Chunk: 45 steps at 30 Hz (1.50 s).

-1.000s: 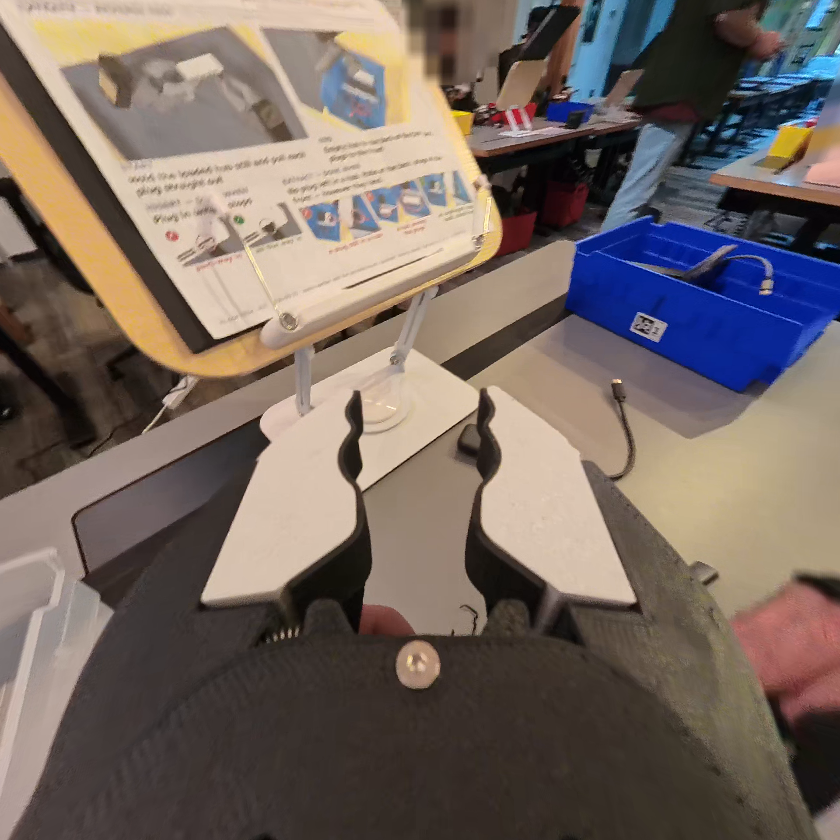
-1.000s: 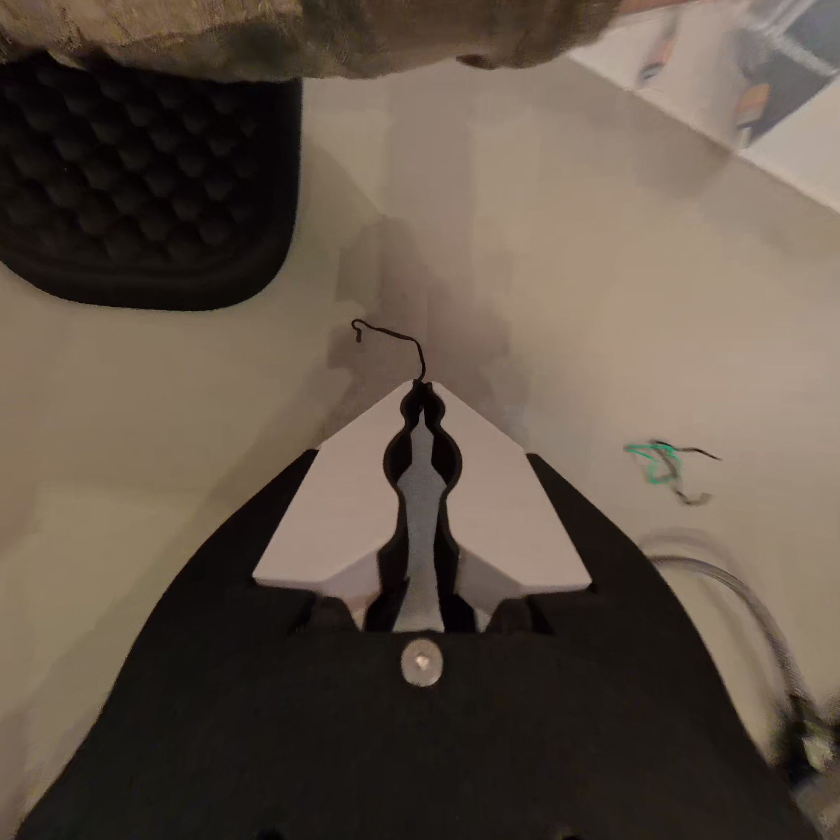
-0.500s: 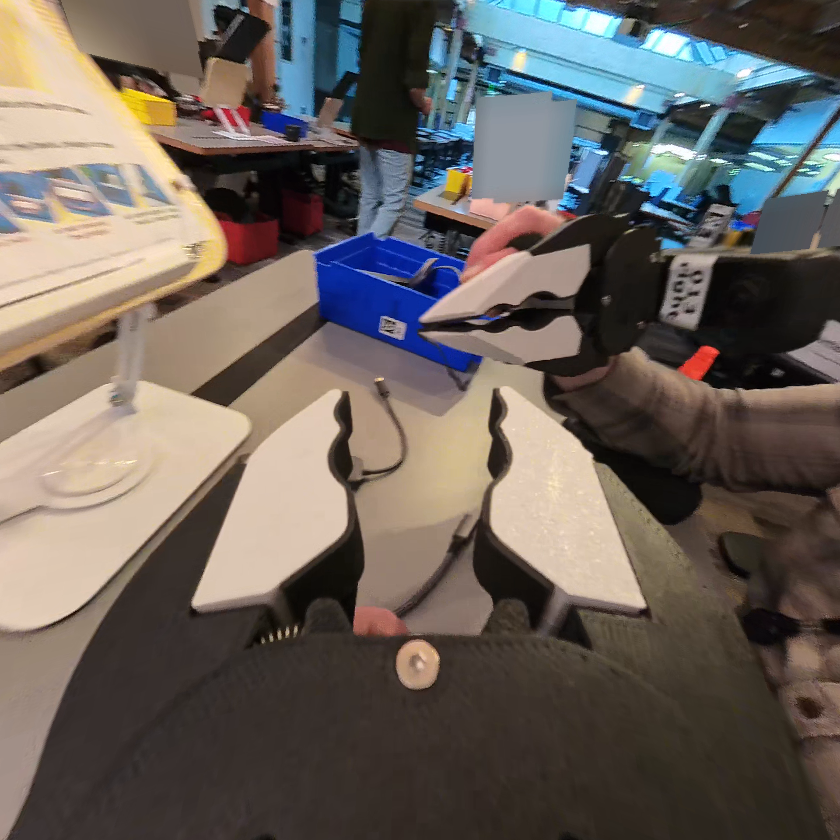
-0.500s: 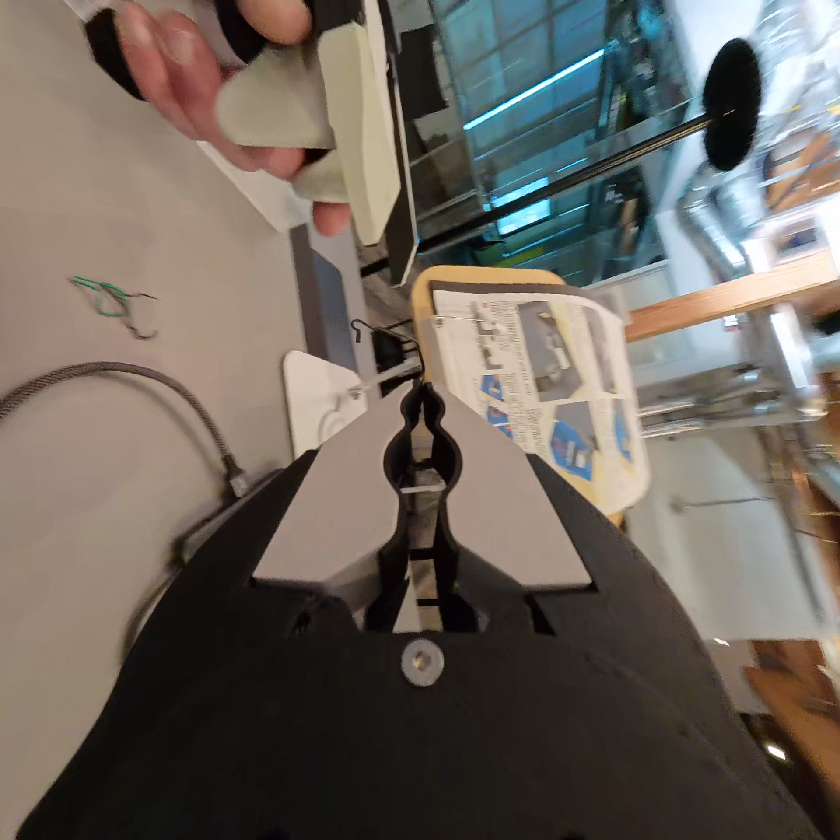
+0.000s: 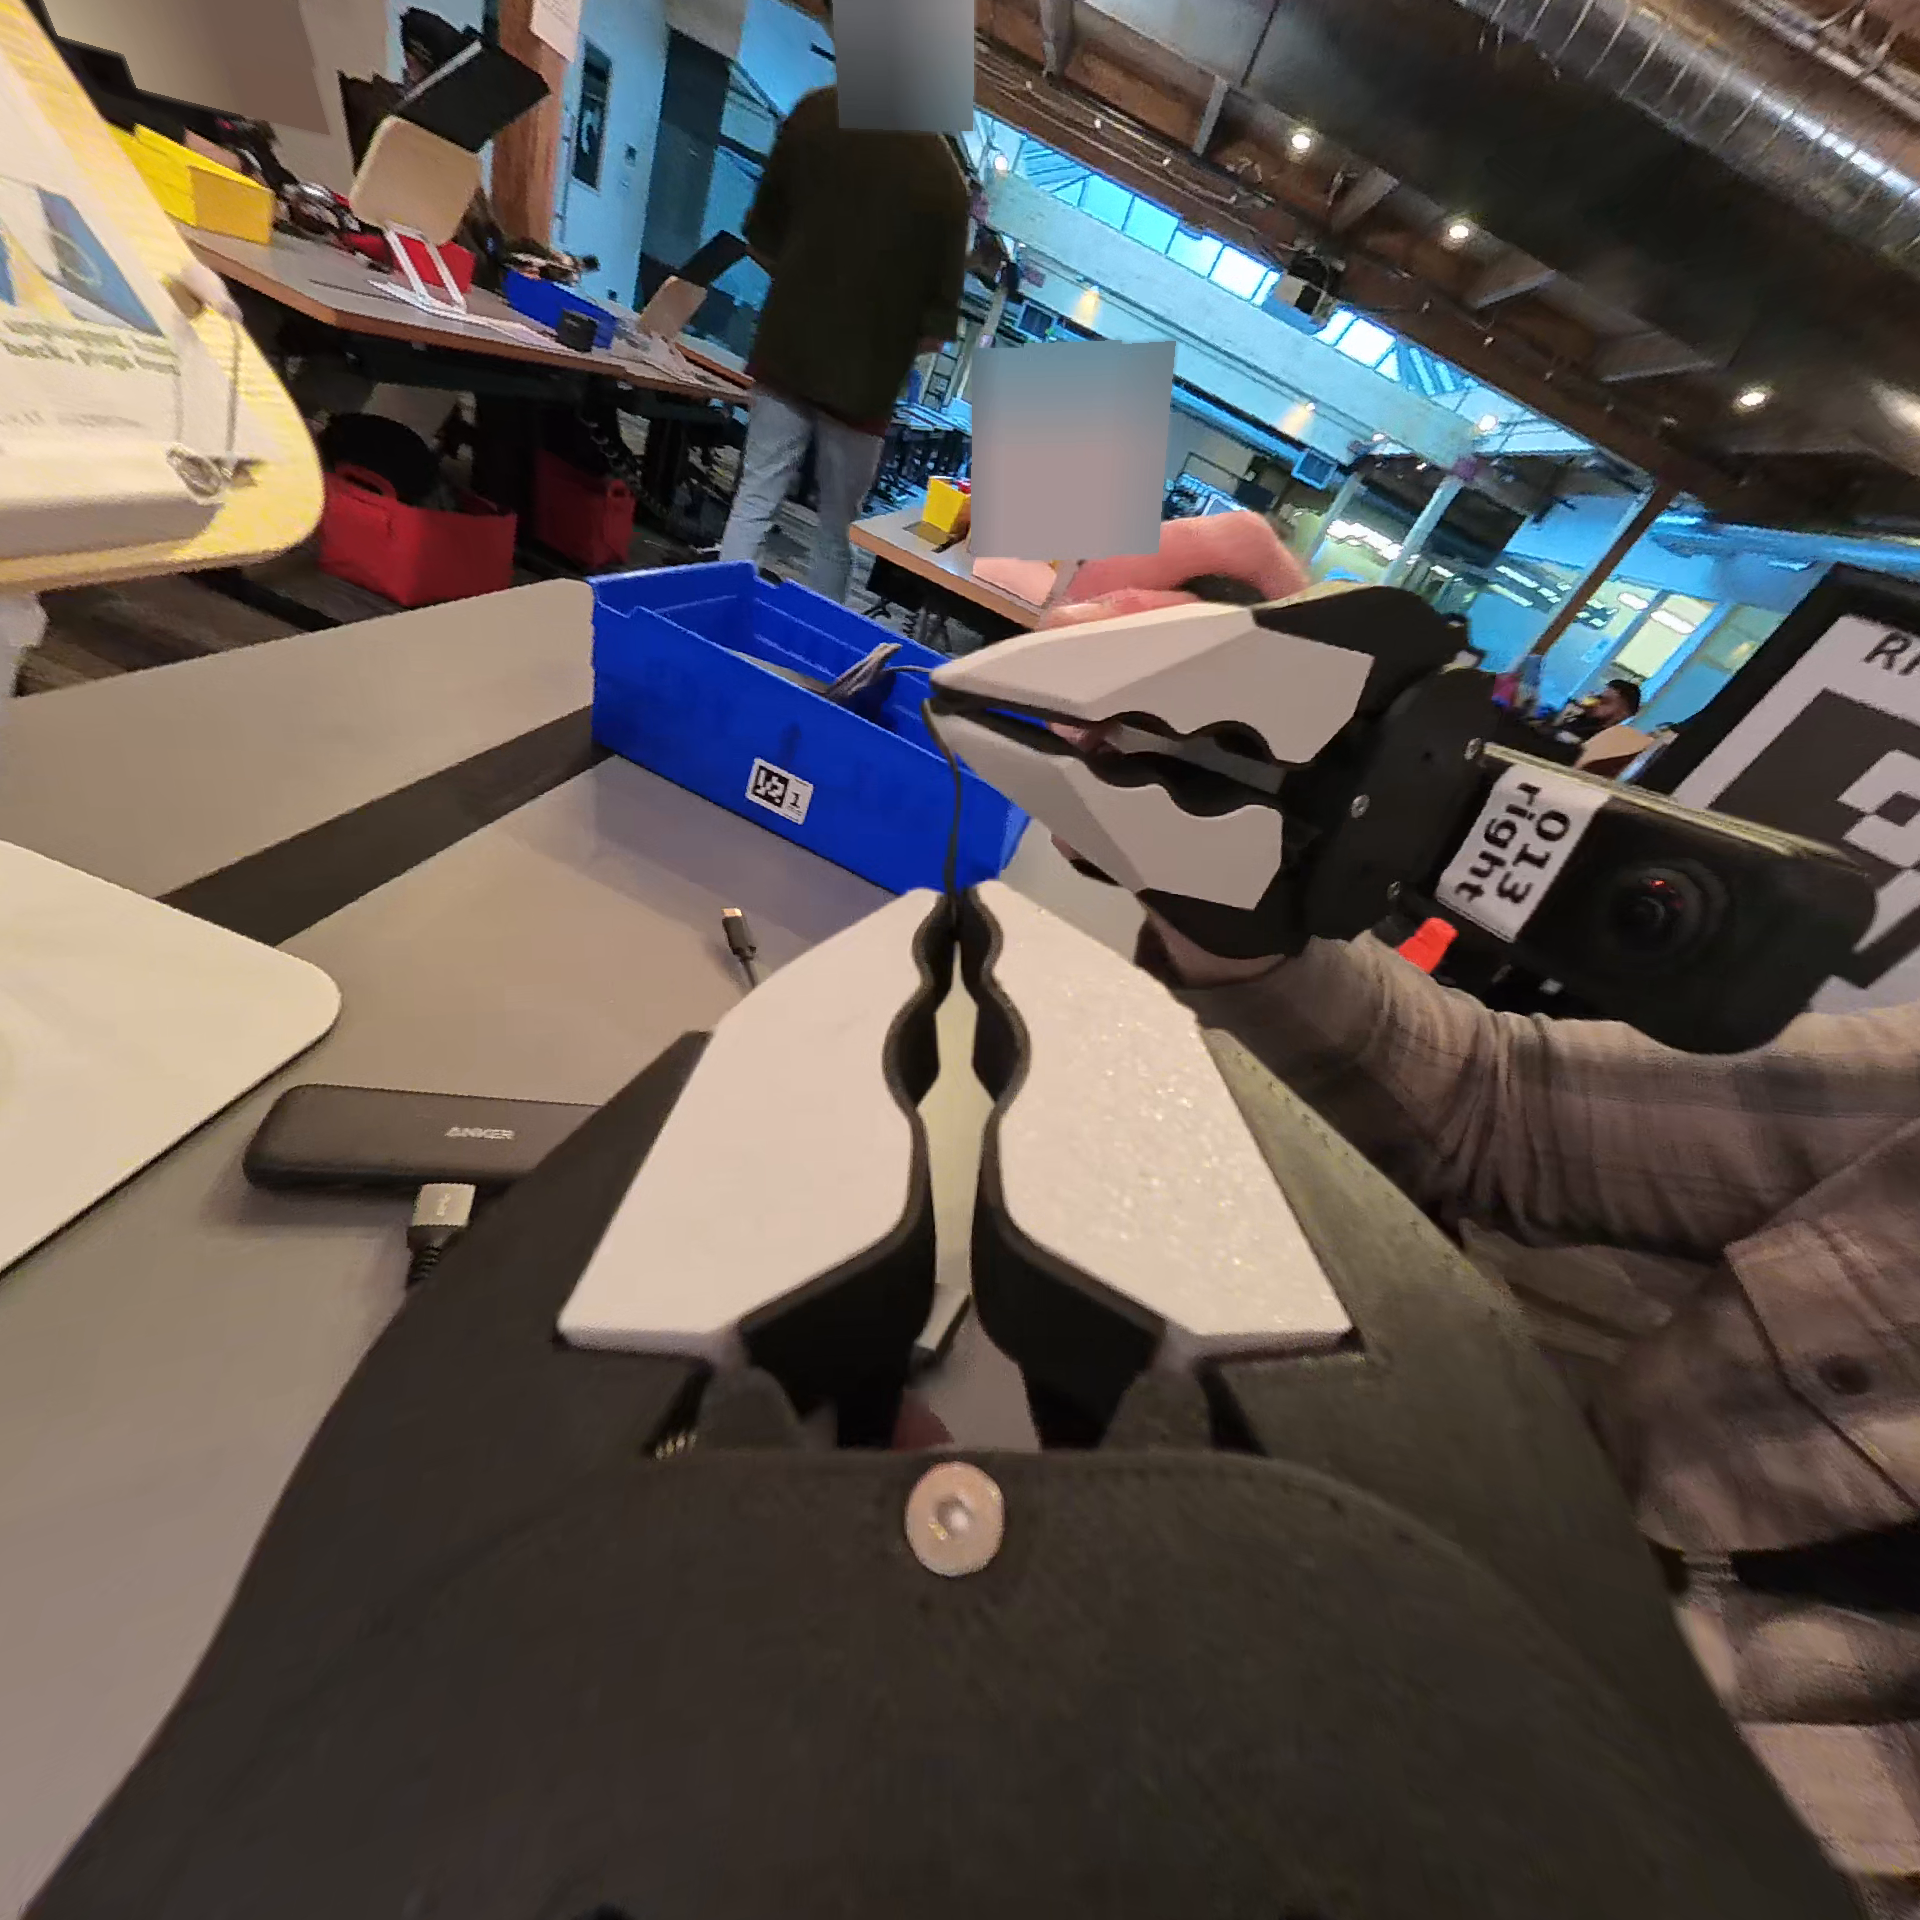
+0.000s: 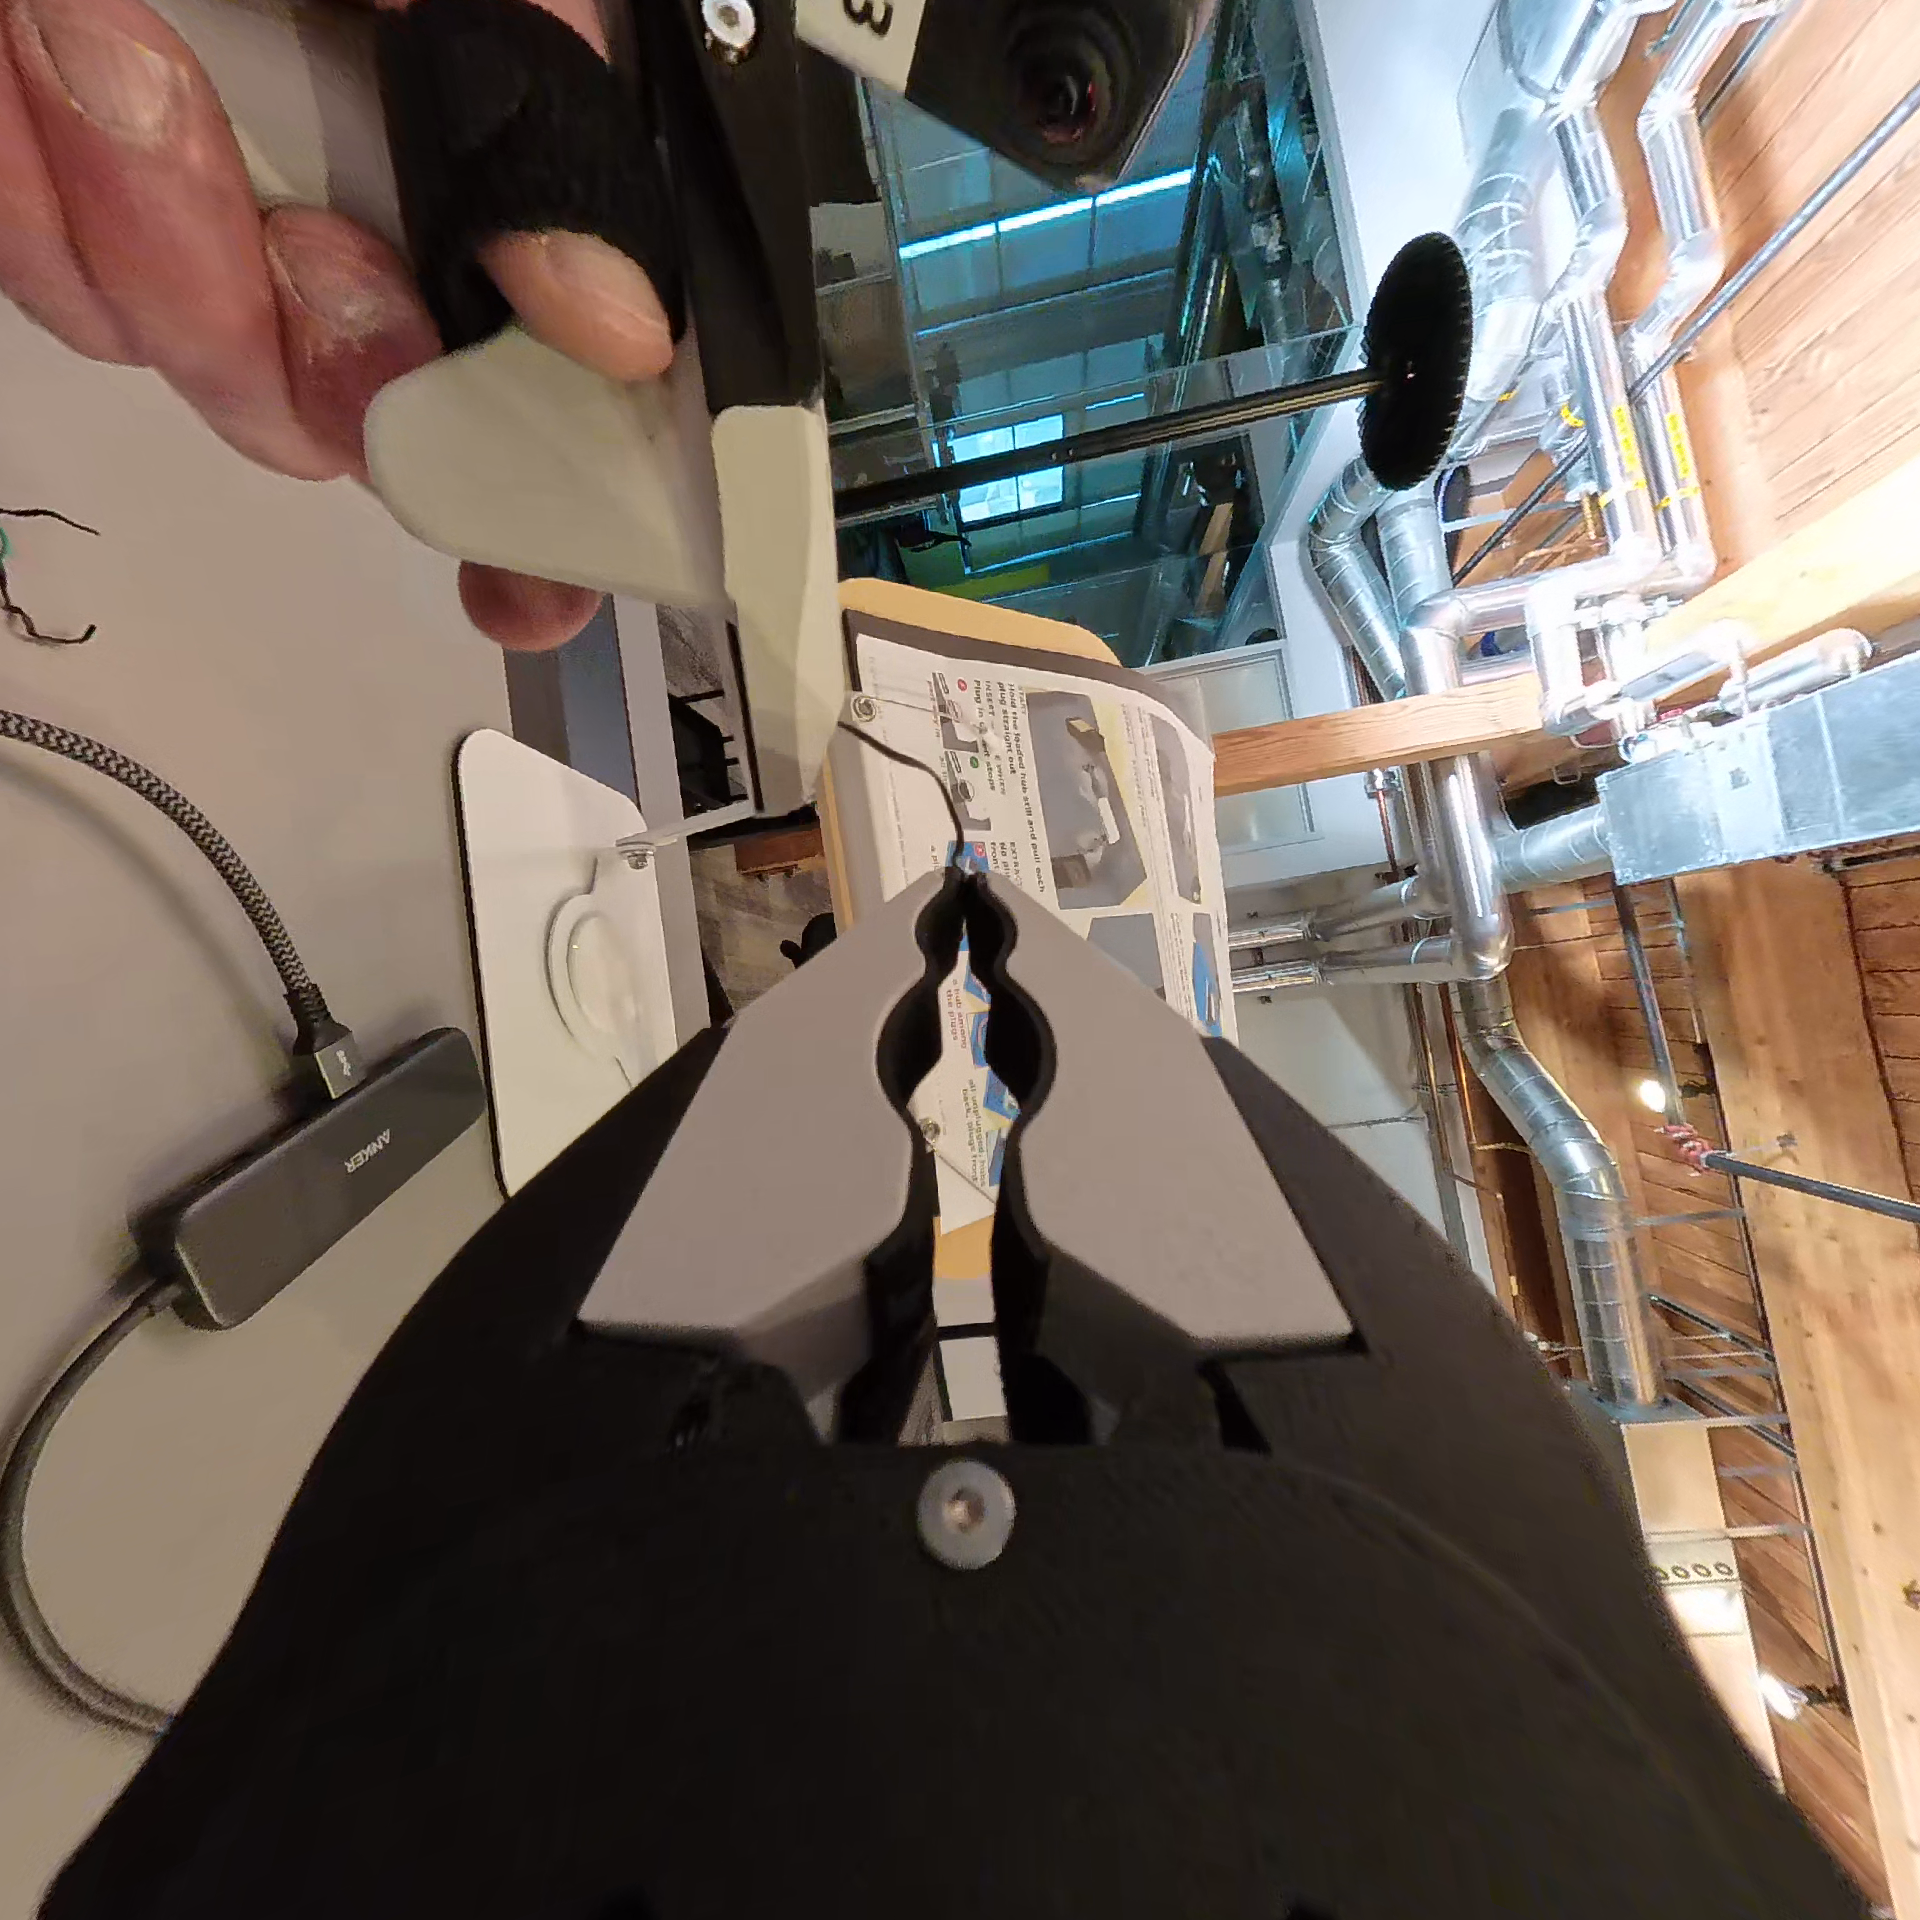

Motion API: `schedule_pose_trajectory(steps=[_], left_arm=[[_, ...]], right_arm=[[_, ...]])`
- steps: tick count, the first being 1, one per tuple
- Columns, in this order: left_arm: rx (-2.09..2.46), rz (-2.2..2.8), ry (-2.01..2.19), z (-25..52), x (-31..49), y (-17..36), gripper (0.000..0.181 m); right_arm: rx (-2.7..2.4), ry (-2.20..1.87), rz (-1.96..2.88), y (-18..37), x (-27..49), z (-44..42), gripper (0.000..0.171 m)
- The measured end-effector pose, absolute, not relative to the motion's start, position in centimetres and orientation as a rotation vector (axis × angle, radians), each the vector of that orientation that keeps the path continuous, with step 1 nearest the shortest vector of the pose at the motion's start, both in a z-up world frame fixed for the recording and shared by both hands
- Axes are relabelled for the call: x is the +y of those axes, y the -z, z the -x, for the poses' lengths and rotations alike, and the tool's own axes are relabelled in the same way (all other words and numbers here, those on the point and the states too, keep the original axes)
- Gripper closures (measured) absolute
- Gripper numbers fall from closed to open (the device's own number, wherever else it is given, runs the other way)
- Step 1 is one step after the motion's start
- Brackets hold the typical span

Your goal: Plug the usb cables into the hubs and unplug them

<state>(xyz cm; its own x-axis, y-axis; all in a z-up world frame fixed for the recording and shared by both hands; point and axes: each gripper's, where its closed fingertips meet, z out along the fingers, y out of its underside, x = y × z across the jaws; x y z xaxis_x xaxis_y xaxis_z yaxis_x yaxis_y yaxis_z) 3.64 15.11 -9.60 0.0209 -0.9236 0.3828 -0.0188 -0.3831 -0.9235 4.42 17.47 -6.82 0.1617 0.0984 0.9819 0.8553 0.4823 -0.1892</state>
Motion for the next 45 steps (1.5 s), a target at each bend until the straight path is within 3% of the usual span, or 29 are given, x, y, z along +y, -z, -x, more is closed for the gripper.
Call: schedule_pose_trajectory(steps=[9,16,24,29,35,39,42,45], left_arm=[[1.243,1.520,1.097,-1.9,15.2,10.2,0.181],[1.508,1.345,0.801,-0.6,13.2,10.2,0.181],[1.415,1.364,0.915,-0.4,14.5,10.6,0.181],[1.372,1.295,0.835,0.4,15.4,9.5,0.145],[1.359,1.230,0.703,-0.8,14.7,8.3,0.136],[1.368,1.264,0.659,-2.4,14.6,9.6,0.151],[1.380,1.272,0.587,-2.8,15.1,10.6,0.178],[1.401,1.256,0.604,-2.8,14.7,10.5,0.181]], right_arm=[[-1.468,0.470,1.030,8.1,16.1,-4.7,0.171],[-1.563,0.016,1.102,8.0,12.5,-3.7,0.171],[-1.546,-0.065,1.205,8.2,12.8,-6.0,0.171],[-1.523,-0.070,1.219,8.2,13.2,-6.8,0.171],[-1.492,-0.033,1.234,8.6,14.2,-6.9,0.171],[-1.508,0.001,1.225,8.8,14.2,-6.4,0.171],[-1.514,-0.010,1.221,8.9,14.0,-6.1,0.171],[-1.523,-0.020,1.227,8.9,13.9,-6.3,0.171]])
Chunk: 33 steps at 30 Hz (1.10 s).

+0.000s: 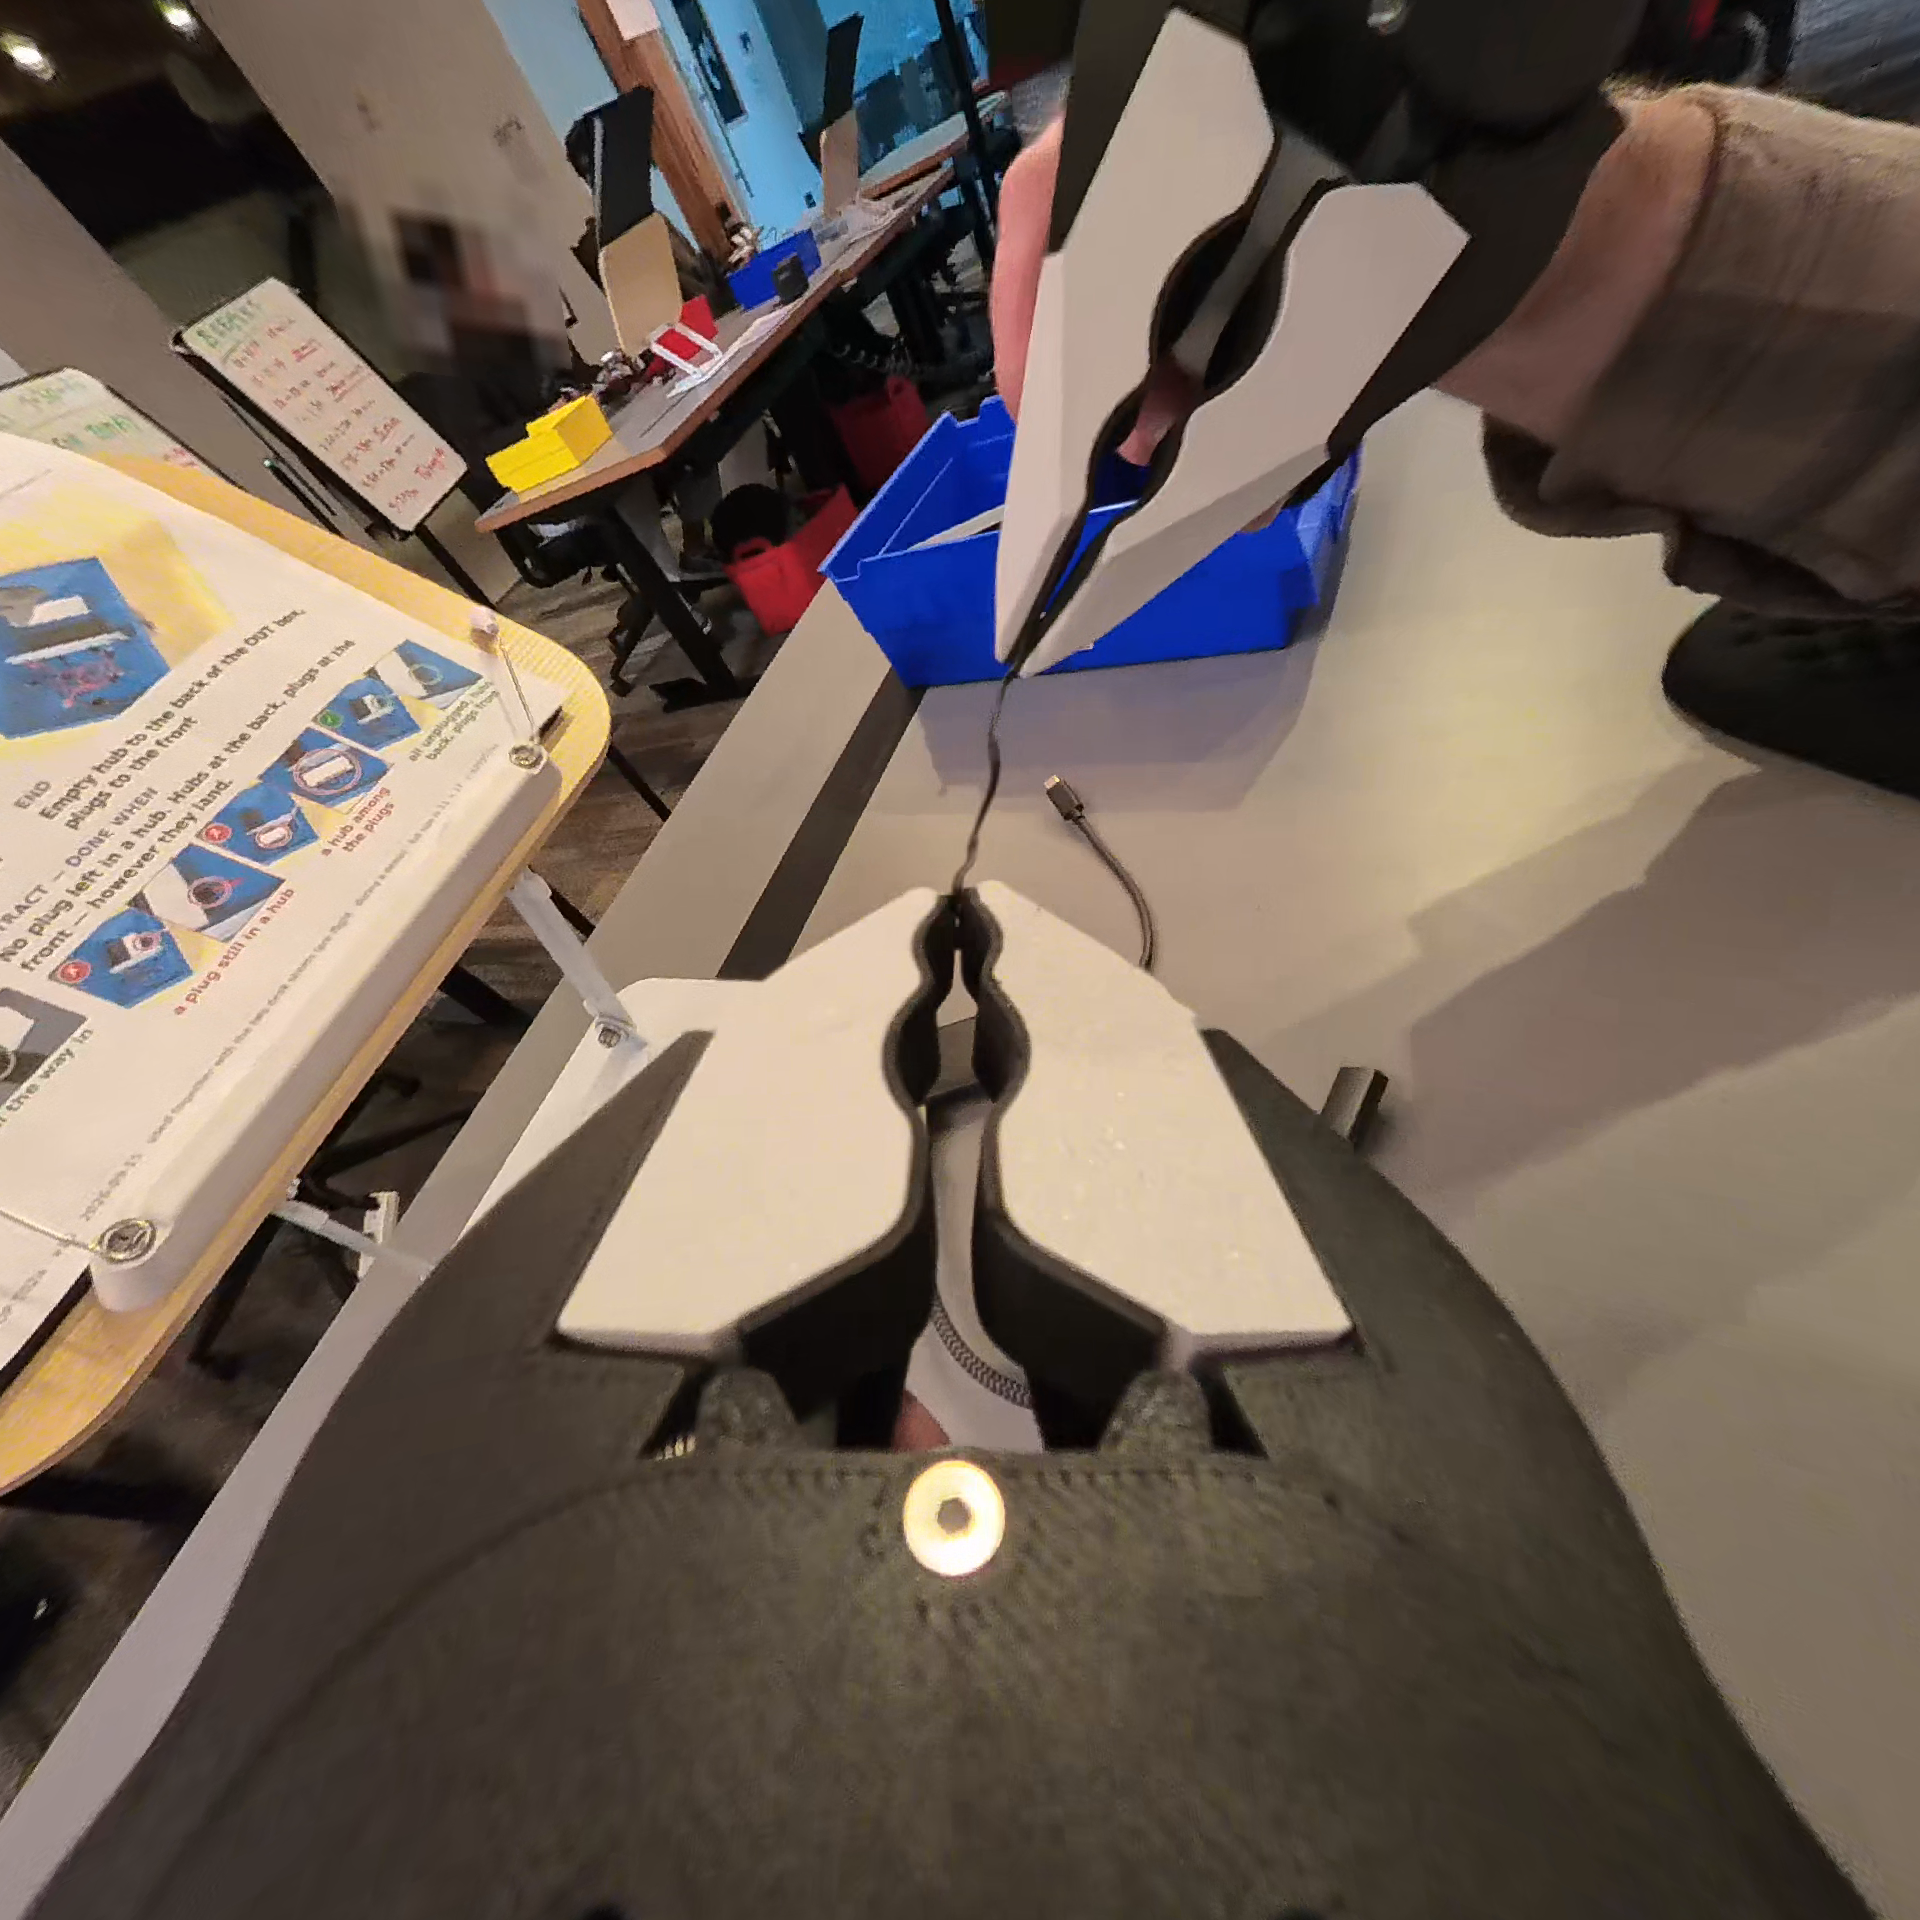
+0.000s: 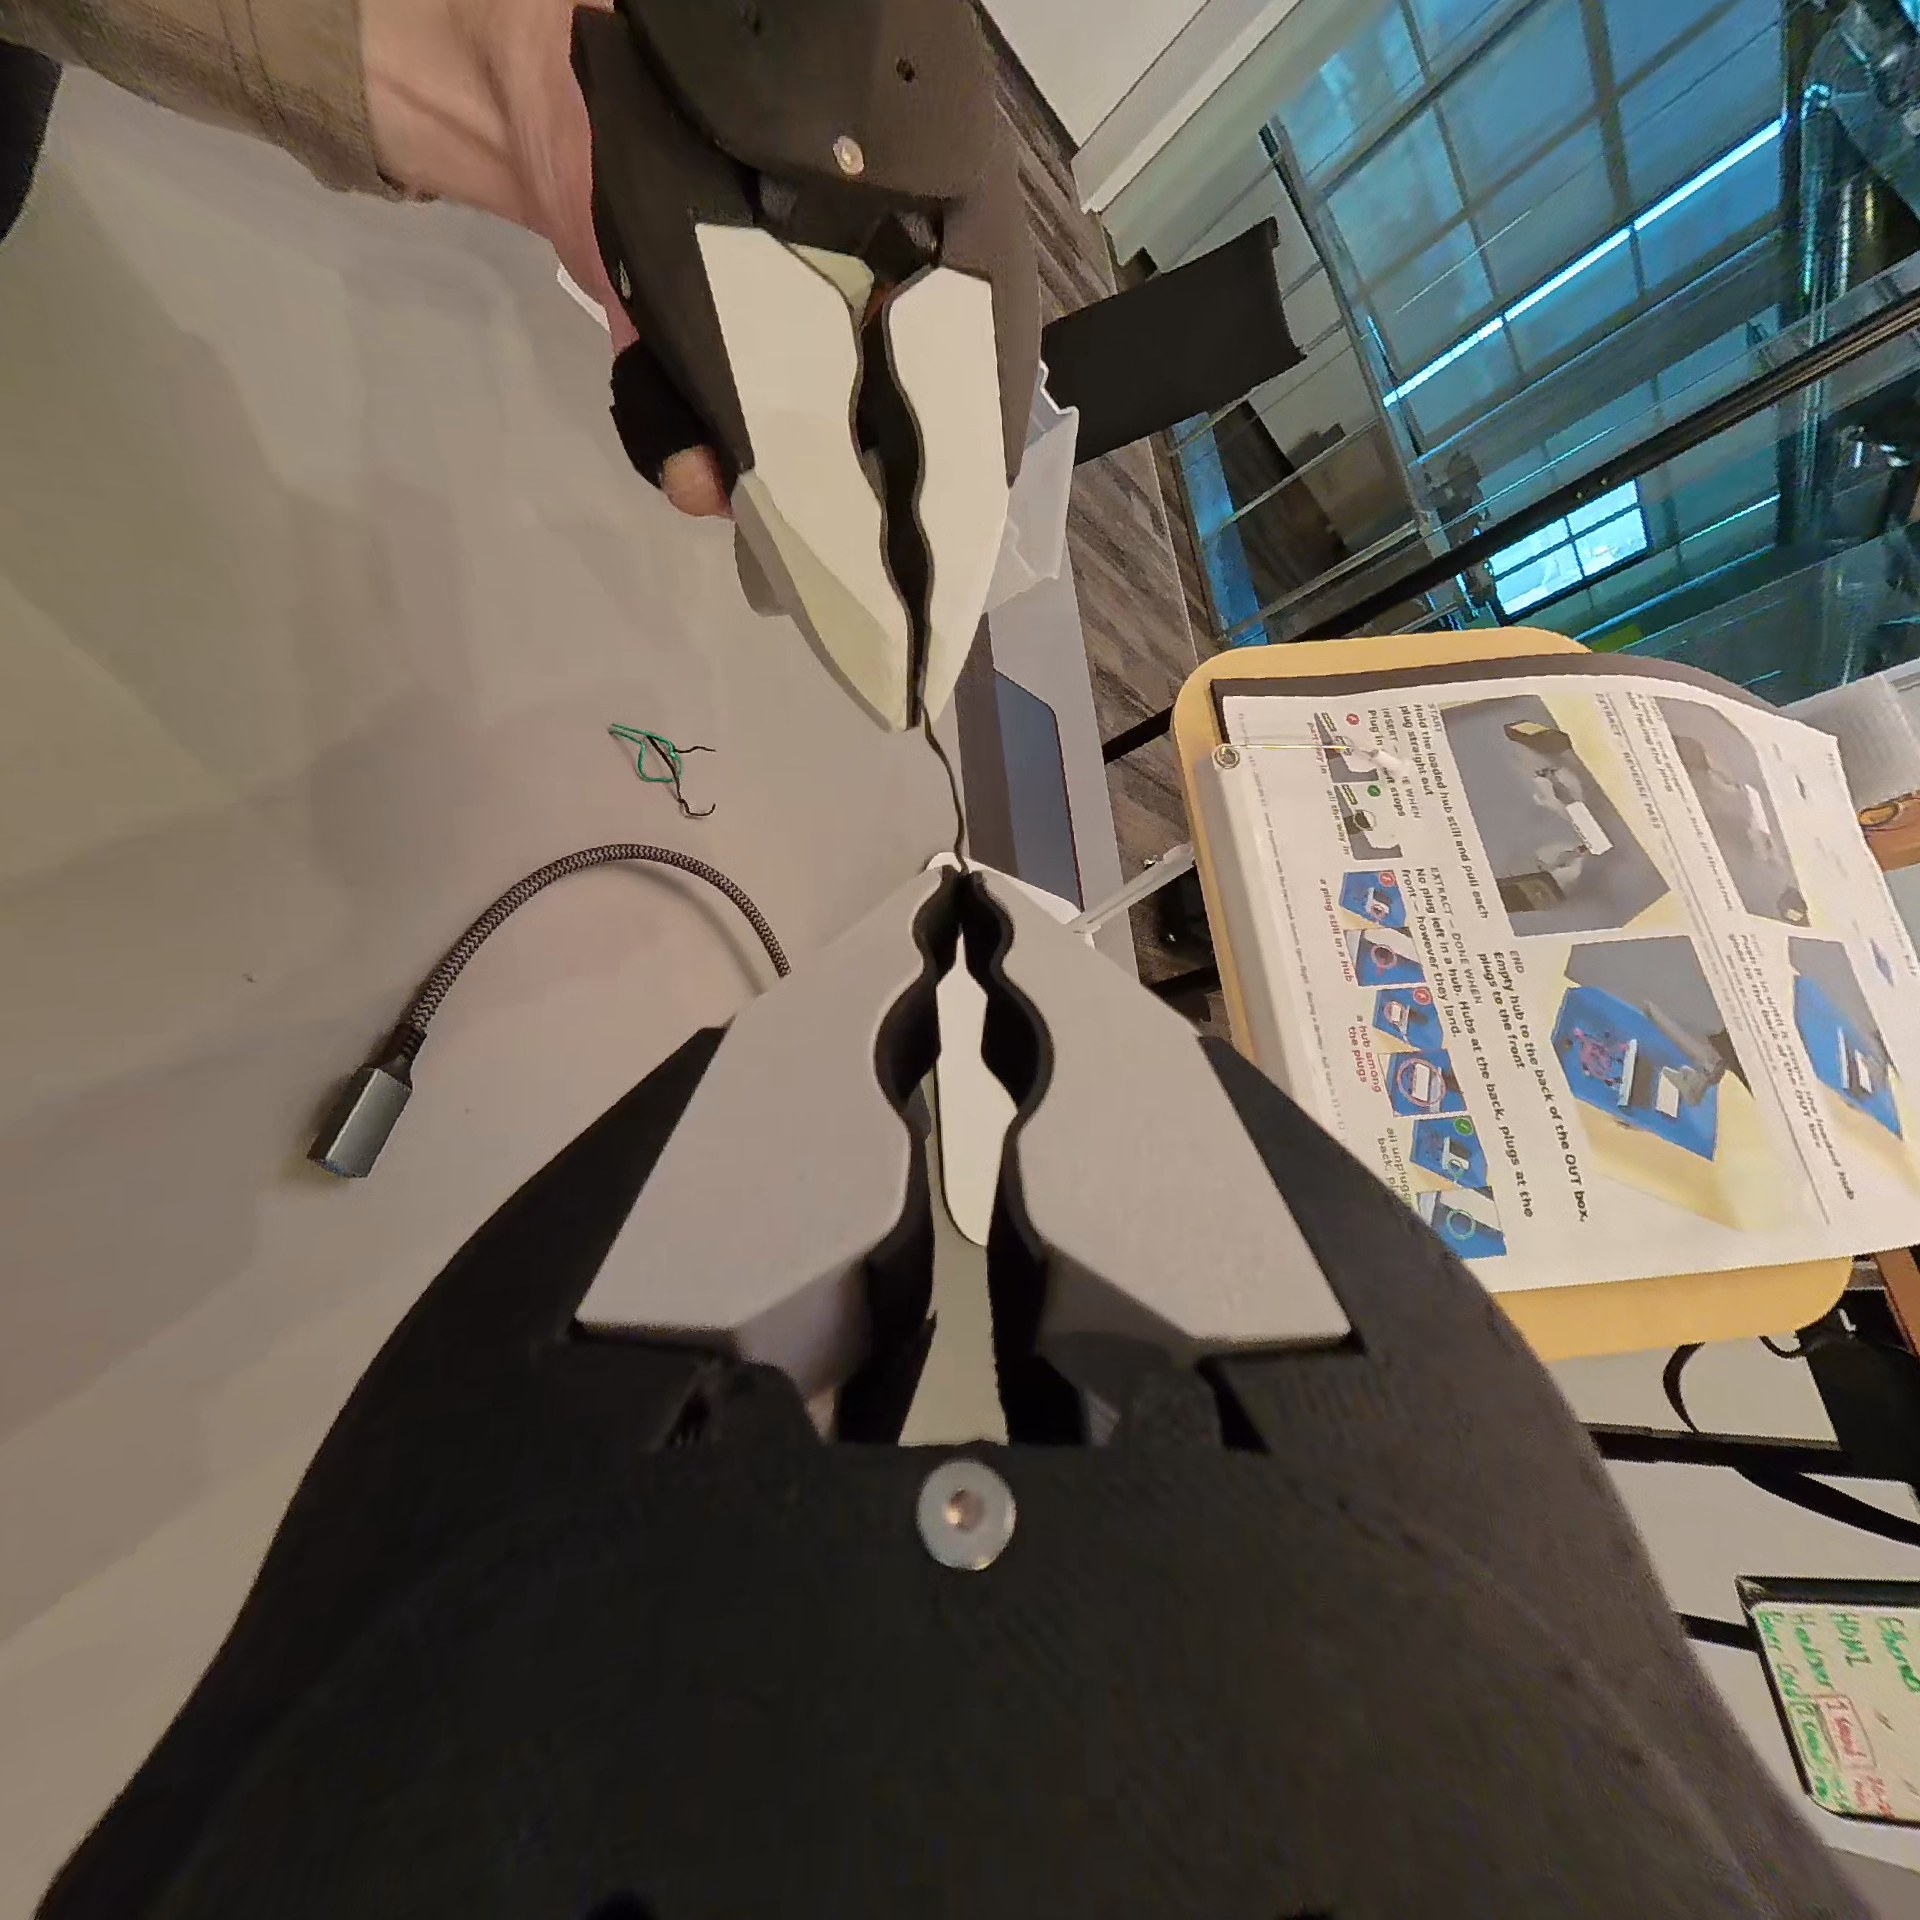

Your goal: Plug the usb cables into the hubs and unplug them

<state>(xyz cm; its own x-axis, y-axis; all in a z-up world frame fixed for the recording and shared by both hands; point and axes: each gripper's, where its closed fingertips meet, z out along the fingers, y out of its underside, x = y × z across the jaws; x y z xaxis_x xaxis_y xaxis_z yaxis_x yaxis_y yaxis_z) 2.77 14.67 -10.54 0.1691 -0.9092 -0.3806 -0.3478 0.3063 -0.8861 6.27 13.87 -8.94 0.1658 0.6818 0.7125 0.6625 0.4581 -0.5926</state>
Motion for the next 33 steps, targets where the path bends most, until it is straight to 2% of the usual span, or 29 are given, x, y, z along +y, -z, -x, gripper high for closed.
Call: schedule_pose_trajectory(steps=[8,14,15,17,22,26,29,33], left_arm=[[1.697,1.169,0.259,-2.1,13.0,13.0,0.181],[1.672,1.234,0.286,-1.7,14.1,13.7,0.181],[1.667,1.252,0.279,-1.4,14.4,13.8,0.181],[1.655,1.289,0.274,-0.8,15.3,14.2,0.181],[1.643,1.410,0.290,1.0,17.7,16.3,0.180],[1.657,1.474,0.320,1.3,18.3,18.1,0.180],[1.625,1.505,0.366,0.6,18.4,18.6,0.180],[1.525,1.568,0.432,-0.4,18.9,18.5,0.181]], right_arm=[[-1.665,-0.089,1.281,10.8,12.2,-6.1,0.171],[-1.614,-0.138,1.325,11.1,12.9,-5.6,0.171],[-1.598,-0.143,1.344,11.3,13.2,-5.7,0.169],[-1.569,-0.145,1.378,11.4,13.9,-6.2,0.152],[-1.503,-0.259,1.513,12.4,14.8,-7.7,0.132],[-1.558,-0.240,1.526,14.3,15.0,-7.7,0.127],[-1.597,-0.156,1.473,14.8,15.2,-6.7,0.127],[-1.649,0.110,1.354,15.3,16.1,-5.2,0.139]])
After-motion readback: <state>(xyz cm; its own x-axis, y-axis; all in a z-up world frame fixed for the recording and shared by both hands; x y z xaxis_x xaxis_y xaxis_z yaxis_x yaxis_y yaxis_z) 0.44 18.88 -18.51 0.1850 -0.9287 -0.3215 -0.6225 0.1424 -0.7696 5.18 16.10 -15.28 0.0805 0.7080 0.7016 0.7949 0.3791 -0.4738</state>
